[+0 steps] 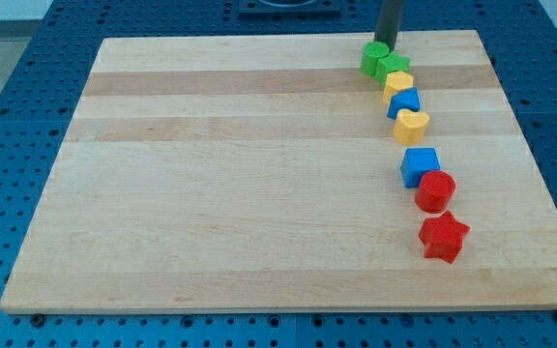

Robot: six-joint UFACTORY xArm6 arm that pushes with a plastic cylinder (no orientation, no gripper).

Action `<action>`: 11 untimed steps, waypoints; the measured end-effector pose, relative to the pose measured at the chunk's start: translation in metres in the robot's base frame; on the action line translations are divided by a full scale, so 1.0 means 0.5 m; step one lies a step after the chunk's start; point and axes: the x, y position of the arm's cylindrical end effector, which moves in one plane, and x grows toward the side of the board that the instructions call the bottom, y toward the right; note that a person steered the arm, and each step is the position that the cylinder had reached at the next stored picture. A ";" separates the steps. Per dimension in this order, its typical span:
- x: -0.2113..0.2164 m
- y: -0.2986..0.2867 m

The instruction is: Push the green blocks slightly to the left

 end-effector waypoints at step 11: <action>0.057 0.075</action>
